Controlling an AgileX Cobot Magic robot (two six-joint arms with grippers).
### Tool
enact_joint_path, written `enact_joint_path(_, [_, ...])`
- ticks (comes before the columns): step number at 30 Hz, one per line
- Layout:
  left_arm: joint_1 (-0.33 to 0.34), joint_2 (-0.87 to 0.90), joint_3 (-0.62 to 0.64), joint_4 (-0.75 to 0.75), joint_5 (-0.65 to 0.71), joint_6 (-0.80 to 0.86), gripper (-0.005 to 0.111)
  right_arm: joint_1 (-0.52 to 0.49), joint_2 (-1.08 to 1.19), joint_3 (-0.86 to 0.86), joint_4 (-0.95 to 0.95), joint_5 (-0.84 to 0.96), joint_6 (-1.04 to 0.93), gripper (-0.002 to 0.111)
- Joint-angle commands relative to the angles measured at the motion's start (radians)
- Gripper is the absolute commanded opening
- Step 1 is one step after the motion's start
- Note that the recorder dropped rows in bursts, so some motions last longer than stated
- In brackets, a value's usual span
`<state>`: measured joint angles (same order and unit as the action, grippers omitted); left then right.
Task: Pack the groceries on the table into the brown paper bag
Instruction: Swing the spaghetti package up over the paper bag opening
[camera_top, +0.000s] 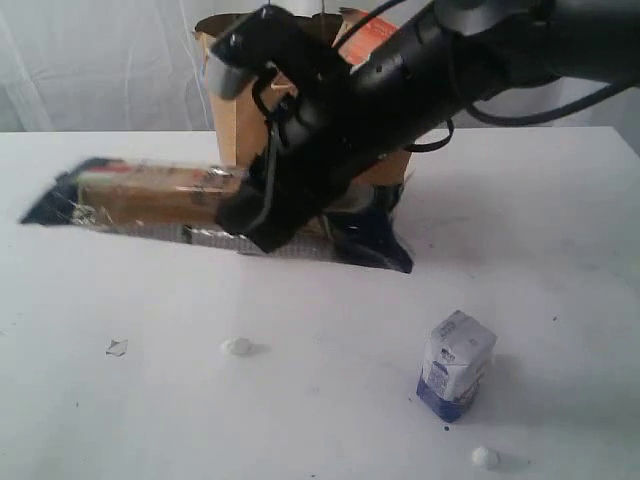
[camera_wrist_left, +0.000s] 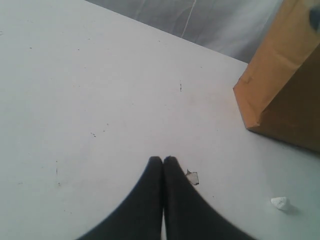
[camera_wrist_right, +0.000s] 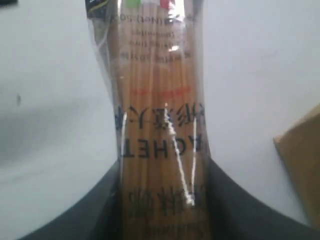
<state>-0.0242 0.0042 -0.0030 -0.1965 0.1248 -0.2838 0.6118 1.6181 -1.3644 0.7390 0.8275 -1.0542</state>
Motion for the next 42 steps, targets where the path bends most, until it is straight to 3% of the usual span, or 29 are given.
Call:
enact_joint_path(1, [0.002, -0.004, 0.003, -0.007, 0.004, -0.005, 0.000, 0.006, -0.043, -0.062, 0.213, -0.081, -0.048, 0.000])
enact_joint_path(14, [0.002, -0.004, 0.003, -0.007, 0.004, -0.005, 0.000, 0.006, -0.049, -0.115, 0.255, -0.708, -0.092, 0.000])
enact_joint_path(30, [0.002, -0.004, 0.003, -0.007, 0.004, -0.005, 0.000, 0.006, -0.033, -0.111, 0.255, -1.069, -0.027, 0.000])
enact_joint_path(35, [0.002, -0.004, 0.003, -0.007, 0.004, -0.005, 0.000, 0.006, 0.009, -0.050, 0.224, -1.243, 0.192, 0.000])
enact_joint_path(37, [0.002, -0.004, 0.003, -0.007, 0.004, -0.005, 0.000, 0.006, 0.022, -0.010, 0.066, -1.341, 0.384, 0.000])
enact_joint_path(40, [0.002, -0.004, 0.003, -0.007, 0.004, -0.005, 0.000, 0.006, 0.050, 0.044, -0.237, -1.537, 0.840, 0.000])
enact_joint_path(42, [0.002, -0.004, 0.003, -0.007, 0.004, -0.005, 0.000, 0.004, 0.080, 0.072, -0.333, -1.707, 1.000, 0.000])
